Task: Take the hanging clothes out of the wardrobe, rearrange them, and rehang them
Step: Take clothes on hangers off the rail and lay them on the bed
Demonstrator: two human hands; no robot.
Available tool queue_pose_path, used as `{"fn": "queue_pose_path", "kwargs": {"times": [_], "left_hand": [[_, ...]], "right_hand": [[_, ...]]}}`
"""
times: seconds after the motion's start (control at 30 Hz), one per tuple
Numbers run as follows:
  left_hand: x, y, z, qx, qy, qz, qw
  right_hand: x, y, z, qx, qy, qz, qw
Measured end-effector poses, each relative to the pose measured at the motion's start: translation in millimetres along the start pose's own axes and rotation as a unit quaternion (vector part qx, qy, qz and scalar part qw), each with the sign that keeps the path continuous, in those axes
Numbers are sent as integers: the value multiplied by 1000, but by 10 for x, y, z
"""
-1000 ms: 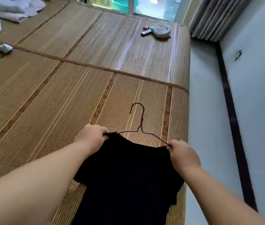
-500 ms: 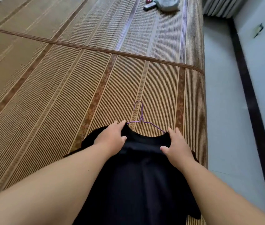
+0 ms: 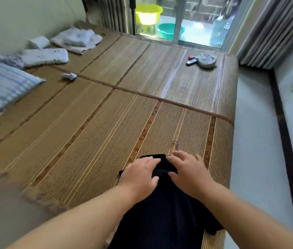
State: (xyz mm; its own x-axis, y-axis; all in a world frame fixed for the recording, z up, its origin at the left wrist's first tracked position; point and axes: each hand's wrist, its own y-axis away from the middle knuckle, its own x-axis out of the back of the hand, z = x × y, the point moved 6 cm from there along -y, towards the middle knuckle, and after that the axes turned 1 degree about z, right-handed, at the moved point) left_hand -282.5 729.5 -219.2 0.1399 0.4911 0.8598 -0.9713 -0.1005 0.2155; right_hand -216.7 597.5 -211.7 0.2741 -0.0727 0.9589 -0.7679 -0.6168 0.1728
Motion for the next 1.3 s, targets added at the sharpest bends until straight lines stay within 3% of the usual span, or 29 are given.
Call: {"fn": "queue_pose_path", "kwargs": {"times": [0.2, 0.4, 0.6, 0.87, 1.3], "left_hand": [[1101, 944, -365, 85, -88, 118, 985], [1951, 2385, -1081, 239, -123, 217, 938], [2537, 4192, -1670, 385, -143, 313, 857], [3093, 6150, -2230, 509, -192, 389, 744], [3415, 7978, -2216, 622, -227, 525, 534]], "right_hand": [[650, -29, -1402, 176, 57, 9, 983], [994, 168, -2995, 329, 39, 25, 943], [1138, 661, -4812, 492, 12, 37, 870], [993, 1743, -7042, 648, -19, 34, 761], [1069, 3227, -8903, 805, -104, 29, 584]]}}
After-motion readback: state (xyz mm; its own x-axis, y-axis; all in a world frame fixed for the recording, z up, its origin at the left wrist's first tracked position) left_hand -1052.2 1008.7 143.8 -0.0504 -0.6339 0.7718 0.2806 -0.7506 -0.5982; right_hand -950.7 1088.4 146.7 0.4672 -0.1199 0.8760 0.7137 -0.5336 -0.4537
